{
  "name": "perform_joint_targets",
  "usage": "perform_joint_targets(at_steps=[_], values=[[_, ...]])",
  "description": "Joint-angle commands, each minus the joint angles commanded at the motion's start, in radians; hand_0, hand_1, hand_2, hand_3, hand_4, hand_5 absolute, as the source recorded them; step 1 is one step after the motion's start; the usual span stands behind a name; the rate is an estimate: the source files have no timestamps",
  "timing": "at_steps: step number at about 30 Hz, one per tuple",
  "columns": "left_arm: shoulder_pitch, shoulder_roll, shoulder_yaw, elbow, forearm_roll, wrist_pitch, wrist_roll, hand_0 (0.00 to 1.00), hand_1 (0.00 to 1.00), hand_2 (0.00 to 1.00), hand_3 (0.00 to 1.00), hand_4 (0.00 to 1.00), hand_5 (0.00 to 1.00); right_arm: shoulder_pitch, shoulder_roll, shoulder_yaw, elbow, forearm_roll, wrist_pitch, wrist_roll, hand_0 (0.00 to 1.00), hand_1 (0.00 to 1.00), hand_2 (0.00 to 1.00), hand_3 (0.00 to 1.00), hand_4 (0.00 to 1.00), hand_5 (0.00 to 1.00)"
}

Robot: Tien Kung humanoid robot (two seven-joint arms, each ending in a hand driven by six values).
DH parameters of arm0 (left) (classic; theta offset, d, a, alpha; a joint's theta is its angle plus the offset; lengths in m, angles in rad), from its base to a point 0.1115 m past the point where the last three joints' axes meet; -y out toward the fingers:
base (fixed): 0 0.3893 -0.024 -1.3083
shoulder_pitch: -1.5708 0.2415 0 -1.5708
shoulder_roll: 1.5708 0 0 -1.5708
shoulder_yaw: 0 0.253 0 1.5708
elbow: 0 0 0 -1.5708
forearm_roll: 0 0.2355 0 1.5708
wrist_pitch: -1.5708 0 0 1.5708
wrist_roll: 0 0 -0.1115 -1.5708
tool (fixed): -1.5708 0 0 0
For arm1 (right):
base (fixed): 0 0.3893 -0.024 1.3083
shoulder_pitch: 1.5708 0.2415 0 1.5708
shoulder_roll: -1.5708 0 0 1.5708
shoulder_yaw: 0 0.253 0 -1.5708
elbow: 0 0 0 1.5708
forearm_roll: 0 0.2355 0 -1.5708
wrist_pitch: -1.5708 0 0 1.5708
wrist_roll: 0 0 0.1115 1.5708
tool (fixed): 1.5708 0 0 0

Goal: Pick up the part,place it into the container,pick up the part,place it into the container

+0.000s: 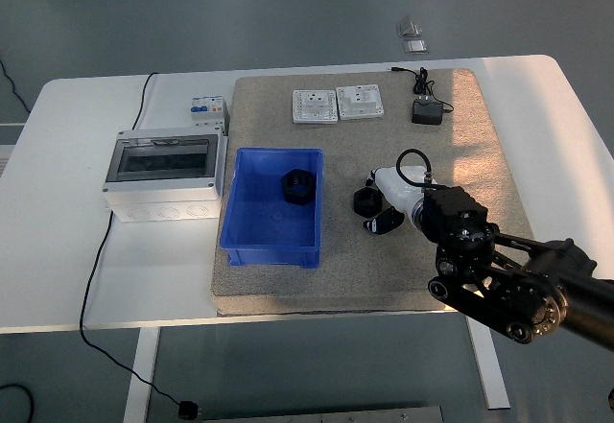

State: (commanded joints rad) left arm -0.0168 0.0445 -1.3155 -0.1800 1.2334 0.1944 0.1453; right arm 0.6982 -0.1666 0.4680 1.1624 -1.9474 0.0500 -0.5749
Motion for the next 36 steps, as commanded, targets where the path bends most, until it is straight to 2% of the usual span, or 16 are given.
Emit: perform_joint_targets(at_steps=[3,4,9,10,11,15,16,19,23,25,27,28,31,33,34,36], values=[[0.000,0.000,-0.001,0.000,0.001,0.000,-0.001,0.708,0.678,0.631,0.739,0.822,0.998,0.001,0.001,-0.008,0.002,-0.020,-0.008,0.008,0.403,0.463,0.528,0.623,0.572,0.158],[0.000,0.000,-0.002,0.000,0.002,0.000,-0.001,0.708,0.678,0.630,0.739,0.818,0.998,0.001,0.001,-0.010,0.003,-0.026,-0.011,0.010,0.371,0.409,0.439,0.516,0.441,0.066],[0.000,0.001,-0.004,0.000,0.005,0.001,-0.002,0.708,0.678,0.630,0.739,0.818,0.998,0.001,0.000,-0.018,0.001,-0.047,-0.026,0.022,0.371,0.409,0.439,0.516,0.441,0.066],[0.000,0.001,-0.004,0.000,0.006,0.001,-0.002,0.708,0.678,0.630,0.737,0.818,0.998,0.001,0.000,-0.016,0.000,-0.048,-0.034,0.027,0.345,0.380,0.377,0.479,0.386,0.018],[0.000,0.001,-0.005,0.000,0.006,0.001,-0.002,0.708,0.678,0.630,0.737,0.818,0.998,0.001,-0.001,-0.014,0.000,-0.049,-0.041,0.031,0.345,0.380,0.377,0.479,0.386,0.018],[0.000,0.001,-0.006,0.000,0.007,0.002,-0.004,0.708,0.678,0.630,0.737,0.818,0.998,0.009,-0.011,0.028,0.010,-0.054,-0.117,0.068,0.345,0.380,0.377,0.479,0.386,0.018],[0.000,0.001,-0.006,0.000,0.007,0.002,-0.005,0.708,0.678,0.628,0.736,0.816,0.998,0.014,-0.015,0.046,0.016,-0.057,-0.143,0.085,0.340,0.377,0.375,0.478,0.346,0.002],[0.001,0.002,-0.006,0.000,0.005,0.003,-0.005,0.708,0.678,0.628,0.736,0.816,0.998,0.033,-0.019,0.081,0.038,-0.037,-0.240,0.148,0.340,0.377,0.375,0.478,0.346,0.002],[0.001,0.003,-0.009,0.000,0.009,0.003,-0.005,0.707,0.678,0.627,0.735,0.817,0.998,0.070,-0.002,0.056,0.062,0.057,-0.374,0.272,0.351,0.388,0.390,0.473,0.345,0.002],[0.000,0.002,-0.011,0.000,0.013,0.003,-0.004,0.707,0.678,0.627,0.735,0.817,0.998,0.085,0.016,0.015,0.061,0.098,-0.405,0.336,0.351,0.388,0.390,0.473,0.345,0.002],[-0.002,0.002,-0.012,0.000,0.014,0.004,-0.004,0.707,0.678,0.627,0.735,0.817,0.998,0.095,0.034,-0.024,0.048,0.115,-0.394,0.385,0.351,0.388,0.390,0.473,0.345,0.002],[-0.002,0.001,-0.012,0.000,0.013,0.004,-0.004,0.707,0.678,0.627,0.736,0.817,0.998,0.099,0.042,-0.047,0.038,0.112,-0.377,0.410,0.451,0.456,0.477,0.475,0.352,0.005],[-0.003,0.002,-0.010,0.000,0.007,0.005,-0.006,0.707,0.678,0.627,0.736,0.817,0.998,0.109,0.058,-0.106,0.011,0.098,-0.334,0.465,0.451,0.456,0.477,0.475,0.352,0.005],[-0.004,0.002,-0.011,0.000,0.006,0.007,-0.008,0.707,0.678,0.627,0.736,0.817,0.998,0.113,0.065,-0.124,-0.008,0.089,-0.318,0.474,0.451,0.456,0.477,0.475,0.352,0.005],[-0.004,0.002,-0.011,0.000,0.006,0.007,-0.008,0.707,0.677,0.625,0.735,0.816,0.998,0.115,0.069,-0.127,-0.017,0.083,-0.315,0.475,0.650,0.647,0.655,0.629,0.366,0.043],[-0.004,0.002,-0.012,0.000,0.006,0.008,-0.009,0.707,0.677,0.625,0.735,0.816,0.998,0.116,0.074,-0.126,-0.029,0.071,-0.313,0.472,0.650,0.647,0.655,0.629,0.366,0.043]])
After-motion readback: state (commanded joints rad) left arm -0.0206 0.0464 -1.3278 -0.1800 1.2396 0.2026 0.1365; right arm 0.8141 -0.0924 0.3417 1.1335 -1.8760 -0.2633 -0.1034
